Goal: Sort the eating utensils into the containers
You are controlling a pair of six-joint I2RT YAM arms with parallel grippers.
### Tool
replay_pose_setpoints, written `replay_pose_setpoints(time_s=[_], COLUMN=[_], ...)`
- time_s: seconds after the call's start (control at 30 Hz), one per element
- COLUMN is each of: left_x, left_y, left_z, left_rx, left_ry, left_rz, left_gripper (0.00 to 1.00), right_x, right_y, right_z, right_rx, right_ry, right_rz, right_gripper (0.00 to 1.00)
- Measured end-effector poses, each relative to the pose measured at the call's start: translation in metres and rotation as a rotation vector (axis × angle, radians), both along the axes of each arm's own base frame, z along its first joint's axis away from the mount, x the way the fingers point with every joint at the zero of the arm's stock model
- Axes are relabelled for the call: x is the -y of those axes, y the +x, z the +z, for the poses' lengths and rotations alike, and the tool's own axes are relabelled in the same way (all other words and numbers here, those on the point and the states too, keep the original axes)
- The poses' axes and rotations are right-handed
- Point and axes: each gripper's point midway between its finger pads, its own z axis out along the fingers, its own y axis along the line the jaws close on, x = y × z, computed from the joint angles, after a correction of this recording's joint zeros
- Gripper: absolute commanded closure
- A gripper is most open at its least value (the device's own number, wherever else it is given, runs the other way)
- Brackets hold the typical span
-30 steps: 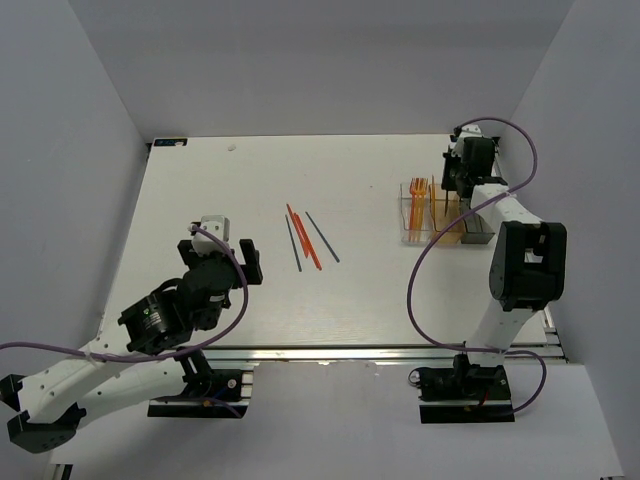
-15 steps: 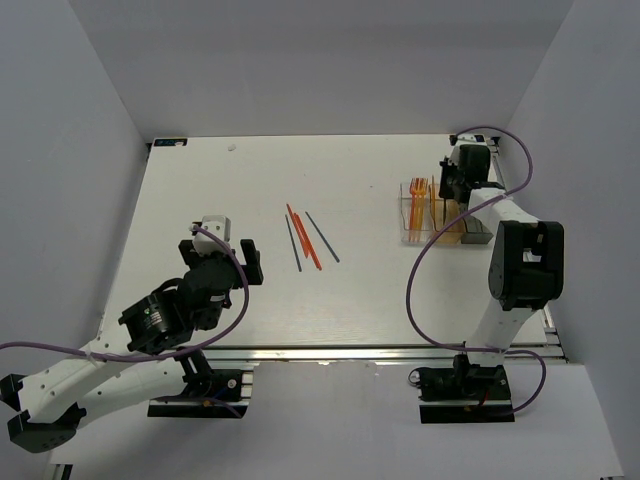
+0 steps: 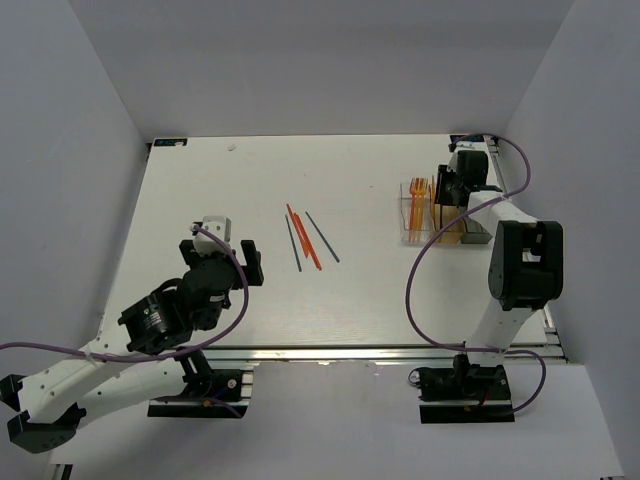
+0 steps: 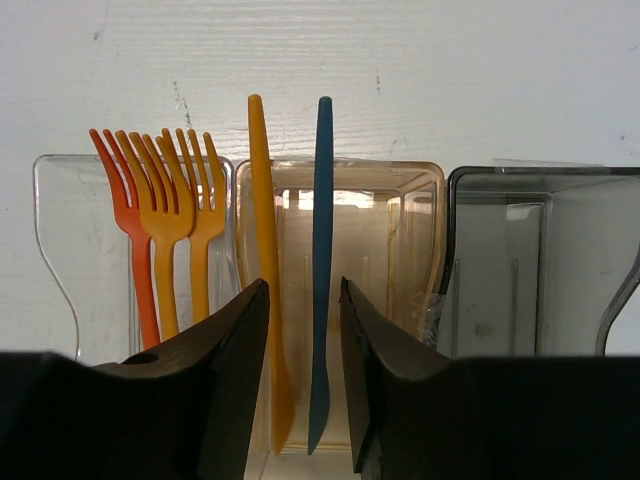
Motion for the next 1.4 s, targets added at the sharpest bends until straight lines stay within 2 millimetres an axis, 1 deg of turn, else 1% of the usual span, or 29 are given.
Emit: replay_pose_setpoints(time_s=[0.13,0.2,0.23,0.27,0.3,0.37,0.43,0.5,0.53,0.6,0.63,0.67,0.7,0.73,0.77,0.8,0.83,0.87,0.9,0.97,1.0,1.13,1.17,1.2,1.27,1.33,1.4], left_x=[0.0,0.0,0.0,0.0,0.0,-0.001,0.001,0.012,0.019,0.036,0.046,0.055,0.06,0.063,0.063,0.059,0.055,0.05,0.049,0.055,0.059,0.072,0.074,0.076,0.079,0.08,0.082], left_y=[0.0,0.0,0.0,0.0,0.0,0.003,0.007,0.015,0.02,0.035,0.046,0.059,0.072,0.089,0.107,0.121,0.135,0.151,0.164,0.19,0.204,0.243,0.251,0.257,0.267,0.269,0.266], left_z=[0.0,0.0,0.0,0.0,0.0,-0.002,-0.006,-0.01,-0.011,-0.014,-0.016,-0.02,-0.025,-0.034,-0.045,-0.055,-0.063,-0.073,-0.08,-0.089,-0.095,-0.118,-0.125,-0.133,-0.15,-0.167,-0.181], left_rx=[0.001,0.001,0.001,0.0,-0.001,-0.005,-0.016,-0.035,-0.049,-0.083,-0.104,-0.125,-0.154,-0.189,-0.229,-0.258,-0.286,-0.315,-0.341,-0.379,-0.395,-0.454,-0.471,-0.487,-0.523,-0.563,-0.6], left_ry=[-0.002,-0.003,-0.005,-0.009,-0.013,-0.028,-0.033,-0.033,-0.03,-0.014,-0.015,-0.019,-0.027,-0.044,-0.056,-0.058,-0.056,-0.048,-0.045,-0.061,-0.073,-0.094,-0.095,-0.096,-0.095,-0.093,-0.095], left_rz=[-0.001,-0.001,0.001,0.004,0.013,0.05,0.09,0.123,0.139,0.175,0.19,0.208,0.223,0.238,0.258,0.281,0.303,0.329,0.339,0.335,0.327,0.298,0.294,0.292,0.289,0.288,0.284], left_gripper=[0.02,0.02,0.02,0.02,0.02,0.02,0.02,0.02,0.02,0.02,0.02,0.02,0.02,0.03,0.04,0.05,0.08,0.12,0.17,0.25,0.31,0.46,0.5,0.51,0.51,0.53,0.55], right_x=[0.0,-0.001,-0.001,-0.002,-0.003,-0.006,-0.011,-0.02,-0.027,-0.05,-0.061,-0.072,-0.084,-0.09,-0.094,-0.095,-0.097,-0.098,-0.1,-0.107,-0.112,-0.123,-0.125,-0.126,-0.128,-0.128,-0.128], right_y=[-0.001,-0.003,-0.004,-0.006,-0.008,-0.013,-0.018,-0.027,-0.032,-0.048,-0.056,-0.063,-0.071,-0.078,-0.086,-0.094,-0.104,-0.114,-0.123,-0.135,-0.138,-0.148,-0.15,-0.152,-0.157,-0.16,-0.162], right_z=[0.0,0.004,0.007,0.012,0.02,0.044,0.079,0.12,0.139,0.175,0.188,0.195,0.201,0.204,0.204,0.201,0.195,0.189,0.184,0.178,0.175,0.161,0.157,0.152,0.139,0.13,0.126], right_rx=[-0.002,-0.003,-0.002,0.001,0.009,0.045,0.114,0.199,0.241,0.315,0.339,0.35,0.354,0.359,0.357,0.353,0.339,0.322,0.303,0.273,0.259,0.205,0.192,0.179,0.147,0.123,0.112], right_ry=[0.005,0.01,0.014,0.022,0.033,0.057,0.08,0.097,0.106,0.125,0.136,0.148,0.17,0.187,0.21,0.229,0.25,0.266,0.289,0.327,0.346,0.39,0.396,0.4,0.405,0.404,0.402], right_rz=[-0.004,-0.007,-0.008,-0.013,-0.016,-0.023,-0.026,-0.022,-0.017,0.014,0.035,0.059,0.086,0.103,0.119,0.129,0.14,0.151,0.165,0.199,0.217,0.267,0.275,0.283,0.291,0.294,0.295], right_gripper=[0.58,0.58,0.56,0.52,0.37,0.11,0.11,0.11,0.11,0.11,0.11,0.11,0.11,0.11,0.11,0.13,0.16,0.2,0.28,0.37,0.42,0.44,0.44,0.44,0.44,0.44,0.44])
